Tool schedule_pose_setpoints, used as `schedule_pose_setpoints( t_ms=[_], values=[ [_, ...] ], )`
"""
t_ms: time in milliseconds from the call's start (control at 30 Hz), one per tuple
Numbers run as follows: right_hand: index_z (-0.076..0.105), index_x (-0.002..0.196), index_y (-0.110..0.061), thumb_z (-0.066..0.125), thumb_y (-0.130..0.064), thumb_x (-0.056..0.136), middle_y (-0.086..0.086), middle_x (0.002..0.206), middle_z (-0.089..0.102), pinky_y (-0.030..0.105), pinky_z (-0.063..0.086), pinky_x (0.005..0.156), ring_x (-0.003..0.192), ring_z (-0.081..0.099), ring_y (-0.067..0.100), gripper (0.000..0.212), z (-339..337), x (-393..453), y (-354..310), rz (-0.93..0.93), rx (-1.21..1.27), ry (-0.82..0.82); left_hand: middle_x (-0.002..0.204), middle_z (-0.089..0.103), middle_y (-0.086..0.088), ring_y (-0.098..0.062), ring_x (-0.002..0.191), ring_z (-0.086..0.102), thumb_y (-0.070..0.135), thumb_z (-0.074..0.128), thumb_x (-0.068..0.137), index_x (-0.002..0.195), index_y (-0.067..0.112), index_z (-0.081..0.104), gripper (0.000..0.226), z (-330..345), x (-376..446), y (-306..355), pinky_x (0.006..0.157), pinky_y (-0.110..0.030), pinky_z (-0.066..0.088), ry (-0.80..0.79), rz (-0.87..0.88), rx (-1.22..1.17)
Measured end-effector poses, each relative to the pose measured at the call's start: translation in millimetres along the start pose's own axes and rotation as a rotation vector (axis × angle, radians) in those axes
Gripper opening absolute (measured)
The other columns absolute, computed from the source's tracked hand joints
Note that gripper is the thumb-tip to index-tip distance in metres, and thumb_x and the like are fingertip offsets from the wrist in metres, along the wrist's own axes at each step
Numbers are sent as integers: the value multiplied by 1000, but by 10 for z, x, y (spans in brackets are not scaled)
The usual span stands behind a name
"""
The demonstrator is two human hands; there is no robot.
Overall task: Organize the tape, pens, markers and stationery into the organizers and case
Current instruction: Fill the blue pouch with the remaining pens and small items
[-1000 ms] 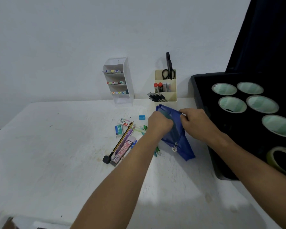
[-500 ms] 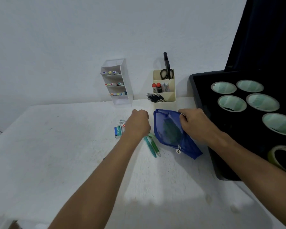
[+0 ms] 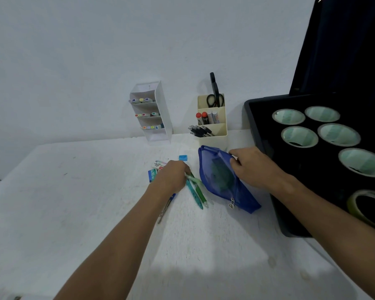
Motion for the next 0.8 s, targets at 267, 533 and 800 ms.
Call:
schedule_pose_setpoints(
  t_ms=[267,533,800],
  values=[
    [63,94,-15,42,-28,97,4,80,62,25,39,53,63,57,17,25,11,3,-14,-1,12,-12,113,67,-10,-23,96,63,15,57,89,114,11,69,29,-463,-118,-65,82,-24,47,202,-92,-265],
    [65,99,-14,42,-26,98,2,80,61,24,40,53,63,55,10,25,-20,-21,-43,3,57,-10,90,69,-10,-26,68,71,11,55,91,98,16,65,13,-541,-313,371,66,-37,62,71,-96,-747],
    [64,98,-15,43,-23,98,2,81,61,30,50,61,69,59,16,23,-64,-53,-84,2,91,2,74,61,-12,-16,45,65,0,58,88,102,5,61,15,-236,-250,632,41,-24,54,-125,-180,-899]
  ],
)
Point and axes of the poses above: each hand's wrist, its own x-axis towards the middle knuckle, its own z-axis out of the palm, y = z × x, the point moved 7 cm from there along x, towards the middle knuckle
